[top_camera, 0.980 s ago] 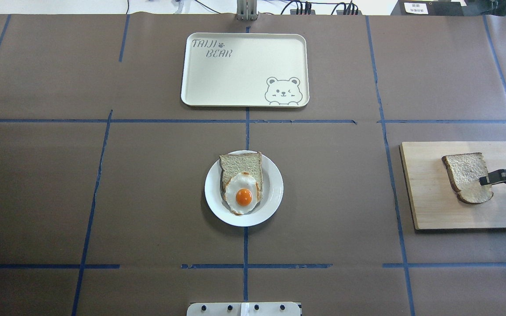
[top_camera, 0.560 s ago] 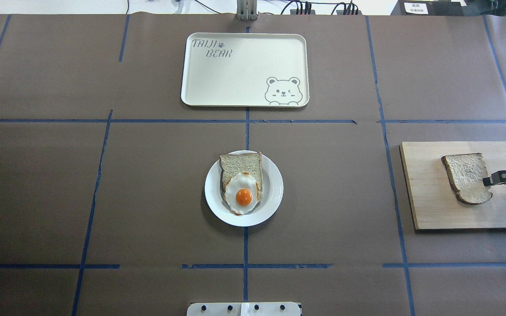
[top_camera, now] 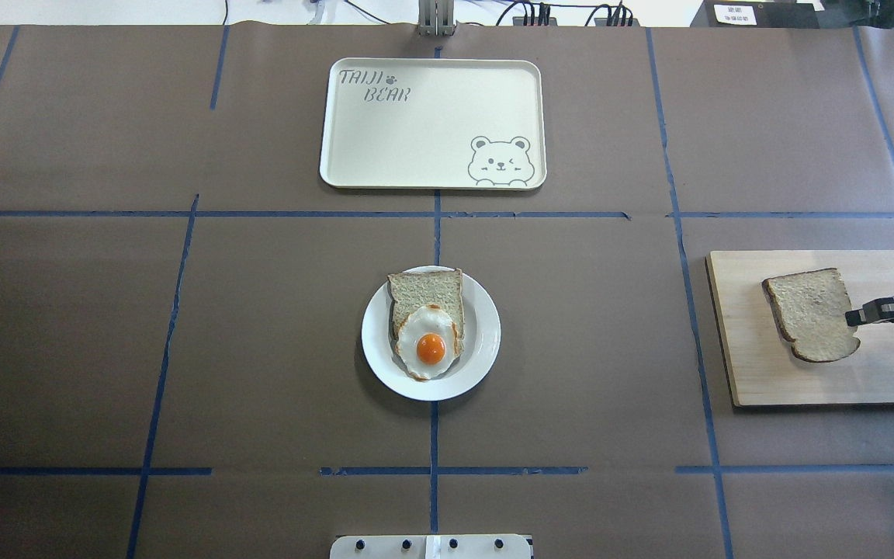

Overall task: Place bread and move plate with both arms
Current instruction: 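Lift the bread slice with the right gripper and carry it over the plate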

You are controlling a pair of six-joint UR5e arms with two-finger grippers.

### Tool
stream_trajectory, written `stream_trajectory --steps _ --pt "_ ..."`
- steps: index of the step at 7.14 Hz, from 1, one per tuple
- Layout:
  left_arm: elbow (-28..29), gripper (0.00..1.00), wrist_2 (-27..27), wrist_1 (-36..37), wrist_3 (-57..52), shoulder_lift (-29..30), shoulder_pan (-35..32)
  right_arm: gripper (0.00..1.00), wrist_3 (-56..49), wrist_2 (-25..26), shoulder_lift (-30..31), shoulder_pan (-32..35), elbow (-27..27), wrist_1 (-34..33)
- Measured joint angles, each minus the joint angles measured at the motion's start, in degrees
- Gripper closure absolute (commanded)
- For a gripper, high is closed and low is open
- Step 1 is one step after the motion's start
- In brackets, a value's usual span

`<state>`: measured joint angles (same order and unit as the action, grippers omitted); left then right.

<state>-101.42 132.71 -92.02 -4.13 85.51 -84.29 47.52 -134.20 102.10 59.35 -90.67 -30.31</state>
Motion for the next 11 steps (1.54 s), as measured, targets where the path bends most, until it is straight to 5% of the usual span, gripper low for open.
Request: stream_trajectory --steps 3,6,8,11 --pt "-0.01 0.0 0.08 0.0 0.0 0.17 0.0 1.0 1.35 -4.37 -2.73 0.93 -5.72 -1.7" --pt "-0.08 0.0 0.16 0.0 0.0 0.26 0.0 1.0 8.44 -5.32 -16.21 -2.15 -6.74 -5.99" --pt "-0.09 0.0 0.17 0.0 0.0 0.44 0.0 1.0 17.06 0.63 -26.33 -8.83 -6.86 -8.83" --pt "-0.1 0.0 0.18 0.0 0.0 0.53 0.0 1.0 25.23 16.83 -35.8 -23.02 -5.85 -9.83"
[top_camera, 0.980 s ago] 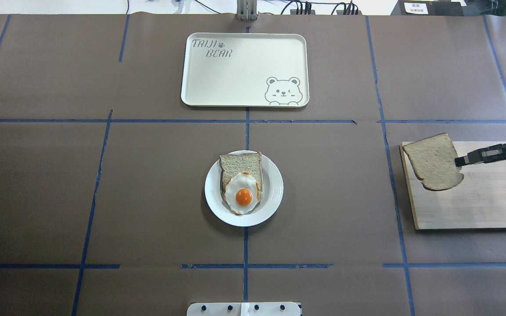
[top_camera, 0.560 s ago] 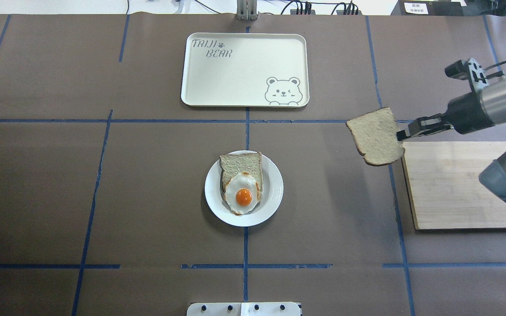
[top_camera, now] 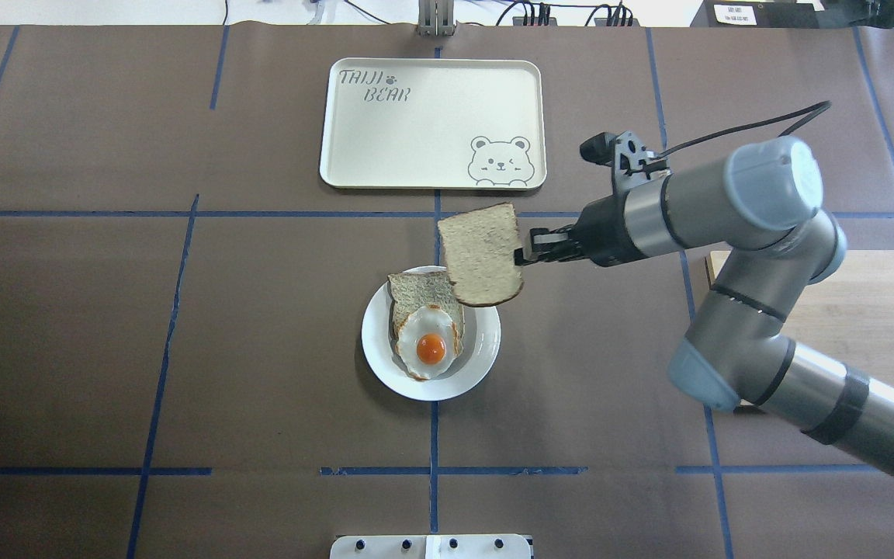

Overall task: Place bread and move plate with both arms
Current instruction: 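Lift the bread slice with the right gripper and carry it over the plate, then lower the bread onto the egg and open the right gripper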

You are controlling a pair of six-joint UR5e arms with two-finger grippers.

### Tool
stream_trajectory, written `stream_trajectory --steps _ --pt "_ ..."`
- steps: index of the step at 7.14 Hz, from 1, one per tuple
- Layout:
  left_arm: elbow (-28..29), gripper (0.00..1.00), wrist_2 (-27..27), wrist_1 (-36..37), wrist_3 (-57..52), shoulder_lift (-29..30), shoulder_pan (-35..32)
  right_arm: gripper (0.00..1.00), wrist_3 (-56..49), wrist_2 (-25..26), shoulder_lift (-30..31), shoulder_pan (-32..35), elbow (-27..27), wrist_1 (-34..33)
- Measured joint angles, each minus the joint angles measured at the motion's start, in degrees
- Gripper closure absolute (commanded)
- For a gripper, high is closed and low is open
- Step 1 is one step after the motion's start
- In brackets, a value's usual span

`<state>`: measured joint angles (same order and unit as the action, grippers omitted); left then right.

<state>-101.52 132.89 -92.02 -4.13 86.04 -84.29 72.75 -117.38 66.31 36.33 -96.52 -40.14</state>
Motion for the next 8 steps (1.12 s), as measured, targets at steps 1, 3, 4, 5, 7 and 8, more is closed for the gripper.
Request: stream_trajectory --steps 1,3,4,5,7,8 --pt "0.0 0.0 0.0 0.0 0.0 0.0 0.0 1.0 0.6 4.92 -2.23 -3.77 0.76 -1.2" --pt "0.05 0.0 0.0 0.0 0.0 0.03 0.0 1.0 0.87 10.14 -4.4 -8.43 1.48 -3.97" --pt "0.08 0.0 0.0 0.0 0.0 0.09 0.0 1.0 0.87 10.85 -4.29 -9.4 1.58 -4.41" --pt "0.08 0.0 0.0 0.0 0.0 0.14 0.0 0.99 0.84 11.09 -3.7 -9.82 1.67 -4.57" --pt "0.09 0.0 0.0 0.0 0.0 0.18 0.0 0.77 0.82 11.19 -2.29 -10.01 1.74 -4.6" --pt "0.09 0.0 0.0 0.0 0.0 0.18 0.0 0.01 0.83 11.2 -1.84 -10.04 1.76 -4.62"
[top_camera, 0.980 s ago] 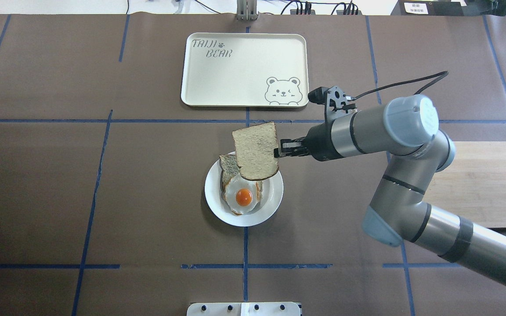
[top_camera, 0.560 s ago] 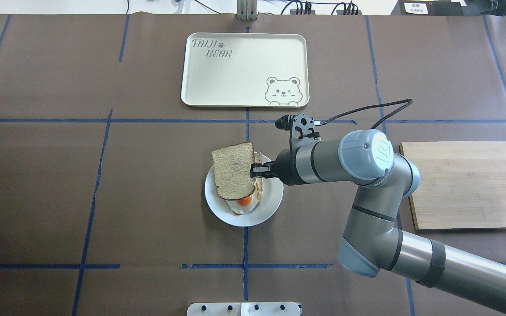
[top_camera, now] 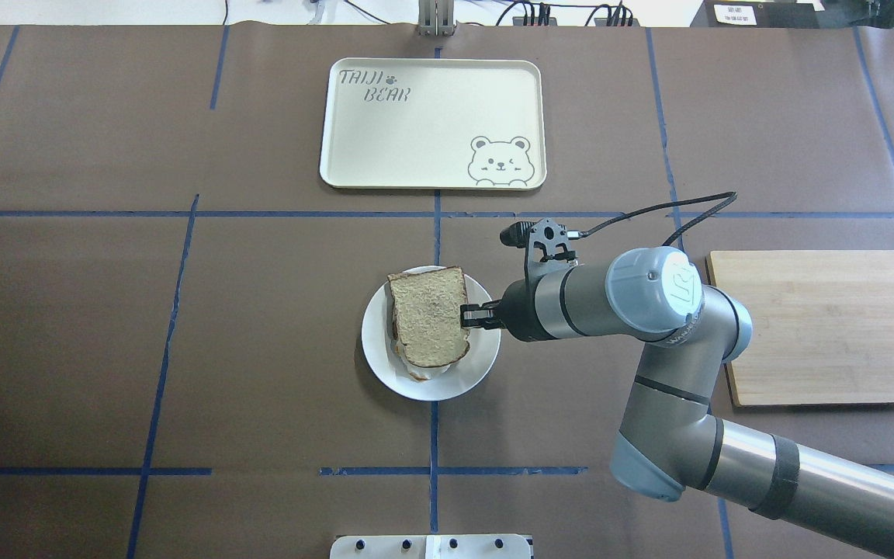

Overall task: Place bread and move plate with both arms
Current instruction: 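Lower the bread onto the egg and open the right gripper, then withdraw the right arm away while the left arm moves in toward the plate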

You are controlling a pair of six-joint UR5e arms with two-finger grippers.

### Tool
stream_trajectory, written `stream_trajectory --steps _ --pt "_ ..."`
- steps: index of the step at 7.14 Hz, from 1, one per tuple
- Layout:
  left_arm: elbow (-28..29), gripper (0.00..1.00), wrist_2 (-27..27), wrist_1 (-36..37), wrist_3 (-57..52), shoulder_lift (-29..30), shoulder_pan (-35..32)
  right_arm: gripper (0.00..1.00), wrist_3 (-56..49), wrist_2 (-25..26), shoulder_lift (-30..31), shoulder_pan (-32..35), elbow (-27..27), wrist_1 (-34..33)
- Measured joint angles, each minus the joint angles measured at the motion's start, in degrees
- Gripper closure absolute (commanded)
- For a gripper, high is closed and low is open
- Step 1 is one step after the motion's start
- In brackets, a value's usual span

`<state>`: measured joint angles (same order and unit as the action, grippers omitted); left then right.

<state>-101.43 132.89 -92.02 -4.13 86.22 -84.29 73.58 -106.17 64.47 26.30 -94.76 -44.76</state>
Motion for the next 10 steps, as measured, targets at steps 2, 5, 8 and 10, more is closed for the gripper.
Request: stream_trajectory --steps 2,5,8,10 --pt "-0.04 0.0 0.0 0.0 -0.02 0.0 0.0 0.0 0.08 1.03 0.14 -0.25 0.24 -0.28" --pt "-0.2 0.0 -0.14 0.02 -0.05 0.66 0.01 0.0 -1.07 -2.59 -3.11 4.03 -3.09 -19.71" --pt "1.01 0.0 -0.04 0.01 -0.32 3.91 0.08 0.0 -19.35 -14.2 -2.26 17.89 -6.99 -42.28" --pt "0.78 0.0 0.16 -0.6 -0.22 4.43 0.18 0.0 -42.27 -17.78 5.14 28.4 -10.26 -50.3"
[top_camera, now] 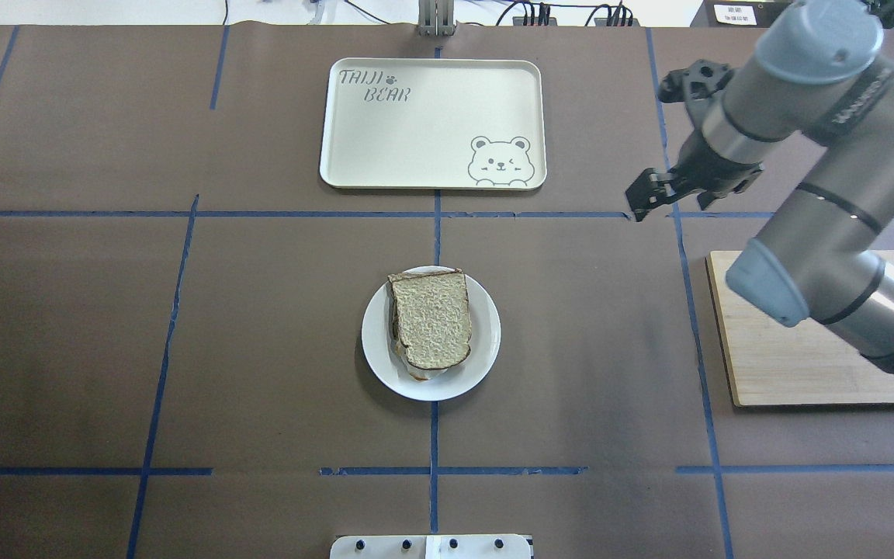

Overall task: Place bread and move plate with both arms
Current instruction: 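Withdraw the right arm away while the left arm moves in toward the plate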

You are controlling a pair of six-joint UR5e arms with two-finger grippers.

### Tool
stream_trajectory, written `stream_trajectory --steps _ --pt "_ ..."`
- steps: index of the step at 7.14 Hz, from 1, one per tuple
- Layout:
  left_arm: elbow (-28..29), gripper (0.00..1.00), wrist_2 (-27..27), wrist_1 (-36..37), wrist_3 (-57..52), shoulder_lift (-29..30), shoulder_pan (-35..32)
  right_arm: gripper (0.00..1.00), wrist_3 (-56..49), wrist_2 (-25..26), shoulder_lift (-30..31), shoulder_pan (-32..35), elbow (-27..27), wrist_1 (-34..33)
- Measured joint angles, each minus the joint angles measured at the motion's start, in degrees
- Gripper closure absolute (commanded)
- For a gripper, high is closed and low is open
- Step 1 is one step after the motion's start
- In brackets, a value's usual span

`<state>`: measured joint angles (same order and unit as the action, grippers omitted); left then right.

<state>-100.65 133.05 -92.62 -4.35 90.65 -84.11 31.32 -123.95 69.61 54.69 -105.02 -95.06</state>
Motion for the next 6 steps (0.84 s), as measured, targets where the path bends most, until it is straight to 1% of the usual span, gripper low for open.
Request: stream_trajectory --steps 2,3,4,5,6 --pt "-0.53 0.0 0.91 -3.03 3.01 0.06 1.4 0.0 -23.83 -5.65 11.22 12.36 -0.84 -1.4" --pt "-0.68 0.0 2.12 -6.49 8.41 0.06 4.28 0.0 -34.16 -7.47 16.99 18.37 -0.92 -1.35" --pt "-0.72 0.0 2.67 -12.2 17.08 0.03 8.21 0.0 -41.19 -8.19 22.05 23.47 -1.01 -1.28" --pt "-0.69 0.0 2.68 -19.9 28.44 0.02 13.01 0.0 -44.66 -8.32 26.07 27.23 -1.11 -1.22" --pt "-0.59 0.0 2.05 -28.62 41.26 0.08 18.28 0.0 -45.82 -8.27 28.57 29.45 -1.18 -1.2"
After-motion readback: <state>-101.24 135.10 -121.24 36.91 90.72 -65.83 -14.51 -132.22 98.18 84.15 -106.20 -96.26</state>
